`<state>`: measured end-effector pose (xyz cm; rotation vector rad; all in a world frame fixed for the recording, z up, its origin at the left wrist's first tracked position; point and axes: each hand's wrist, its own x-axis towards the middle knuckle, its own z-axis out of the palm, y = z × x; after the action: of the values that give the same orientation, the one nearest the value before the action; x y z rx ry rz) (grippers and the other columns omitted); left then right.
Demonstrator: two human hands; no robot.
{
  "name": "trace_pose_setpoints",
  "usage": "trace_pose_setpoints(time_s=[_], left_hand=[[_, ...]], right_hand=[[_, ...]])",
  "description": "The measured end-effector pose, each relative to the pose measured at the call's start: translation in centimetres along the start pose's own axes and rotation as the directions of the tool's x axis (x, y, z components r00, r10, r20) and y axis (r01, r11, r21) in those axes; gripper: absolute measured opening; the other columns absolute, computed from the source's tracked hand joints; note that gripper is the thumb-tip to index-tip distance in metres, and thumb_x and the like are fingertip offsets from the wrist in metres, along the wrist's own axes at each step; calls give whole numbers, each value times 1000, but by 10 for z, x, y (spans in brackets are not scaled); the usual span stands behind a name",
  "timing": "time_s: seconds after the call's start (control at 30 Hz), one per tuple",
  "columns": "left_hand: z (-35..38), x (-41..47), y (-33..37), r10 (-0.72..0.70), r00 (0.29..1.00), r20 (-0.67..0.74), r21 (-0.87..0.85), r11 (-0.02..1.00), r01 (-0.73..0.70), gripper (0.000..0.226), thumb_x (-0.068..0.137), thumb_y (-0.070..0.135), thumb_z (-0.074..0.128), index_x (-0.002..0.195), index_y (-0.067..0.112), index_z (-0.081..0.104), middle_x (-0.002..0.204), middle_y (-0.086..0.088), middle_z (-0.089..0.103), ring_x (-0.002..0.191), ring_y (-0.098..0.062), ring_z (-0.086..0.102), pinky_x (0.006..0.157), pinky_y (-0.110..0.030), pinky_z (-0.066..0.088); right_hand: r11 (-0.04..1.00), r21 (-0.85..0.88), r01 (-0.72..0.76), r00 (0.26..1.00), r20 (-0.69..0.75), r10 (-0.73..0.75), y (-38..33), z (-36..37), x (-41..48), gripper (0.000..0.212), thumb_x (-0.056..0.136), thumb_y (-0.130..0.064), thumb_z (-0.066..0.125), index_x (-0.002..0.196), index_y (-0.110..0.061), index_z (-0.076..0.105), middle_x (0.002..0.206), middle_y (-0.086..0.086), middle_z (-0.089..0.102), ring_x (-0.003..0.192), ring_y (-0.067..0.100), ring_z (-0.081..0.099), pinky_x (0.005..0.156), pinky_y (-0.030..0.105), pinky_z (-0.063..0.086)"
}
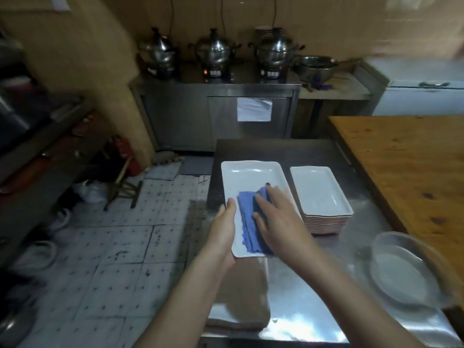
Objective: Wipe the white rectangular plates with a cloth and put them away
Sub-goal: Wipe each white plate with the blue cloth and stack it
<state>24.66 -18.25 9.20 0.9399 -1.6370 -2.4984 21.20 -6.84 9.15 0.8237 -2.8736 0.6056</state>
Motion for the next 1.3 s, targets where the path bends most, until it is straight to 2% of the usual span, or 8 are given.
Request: trace_pose_setpoints(time_s=[0.1, 0.17, 0.3, 0.53, 0.7, 0.97, 1.1, 1.3], left_hand=[[-24, -5, 11, 8, 996, -86, 18, 1000, -7, 47, 95, 53, 35, 102, 17, 66, 88, -8, 73, 75, -25, 70, 64, -33, 57], [-35, -9, 18, 16, 991, -137, 44, 999, -10, 51, 93, 58, 33, 92, 20, 67, 86, -8, 72, 74, -25, 69, 65, -34, 57], [-50, -18, 24, 36, 989, -140, -24, 999, -40, 46, 94, 54, 36, 85, 21, 66, 76, -7, 72, 64, -21, 69, 61, -33, 56], [-73, -28, 32, 74, 987, -141, -59, 995, -83, 41, 96, 47, 39, 102, 16, 66, 70, -3, 73, 59, -18, 69, 50, -24, 55], [-67, -31, 34, 87, 986, -142, -44, 995, -94, 50, 96, 49, 35, 111, 11, 64, 104, -13, 69, 98, -26, 66, 92, -43, 51], [-71, -30, 35, 121, 988, -94, -23, 992, -123, 34, 97, 42, 42, 94, 16, 64, 57, 2, 70, 48, -13, 67, 38, -21, 49], [-75, -32, 39, 159, 981, -111, -4, 987, -161, 33, 98, 37, 42, 88, 13, 64, 65, 1, 71, 54, -15, 67, 47, -24, 53], [-78, -31, 39, 170, 977, -131, 2, 985, -171, 32, 97, 40, 40, 99, 18, 63, 86, -3, 71, 73, -20, 67, 61, -28, 54]], right_hand=[[989, -98, 108, 991, 88, -99, -31, 16, -3, 57, 101, -38, 16, 152, -15, 8, 159, 3, -13, 144, 18, -21, 113, 39, -15], [973, -182, 145, 989, 62, -136, -51, 22, 0, 61, 96, -44, 5, 152, -19, 4, 158, -3, -18, 136, 14, -36, 106, 42, -27], [927, -267, 262, 965, 55, -257, -75, 20, 34, 58, 99, -39, 8, 152, -15, 11, 160, -1, -8, 144, 16, -20, 111, 40, -19], [955, -248, 166, 981, 142, -134, -75, 14, 59, 56, 102, -35, 12, 153, -13, 3, 160, 2, -4, 146, 16, -9, 116, 36, -10], [962, 51, 269, 943, 191, -274, -97, 27, 26, 58, 100, -31, 20, 152, -19, -1, 160, 2, -8, 145, 15, -14, 115, 34, -7], [931, -306, 198, 980, 94, -177, -74, 12, 87, 51, 102, -37, 11, 152, -29, 5, 160, -7, -4, 146, 17, -11, 115, 43, -9], [939, -335, 82, 994, 94, -53, -52, 7, 66, 53, 102, -38, 9, 152, -24, 5, 160, -3, -4, 146, 19, -11, 115, 40, -11], [969, -201, 143, 986, 109, -123, -60, 24, -1, 71, 88, -58, -6, 151, -26, -6, 157, -8, -16, 140, 10, -27, 107, 32, -25]])
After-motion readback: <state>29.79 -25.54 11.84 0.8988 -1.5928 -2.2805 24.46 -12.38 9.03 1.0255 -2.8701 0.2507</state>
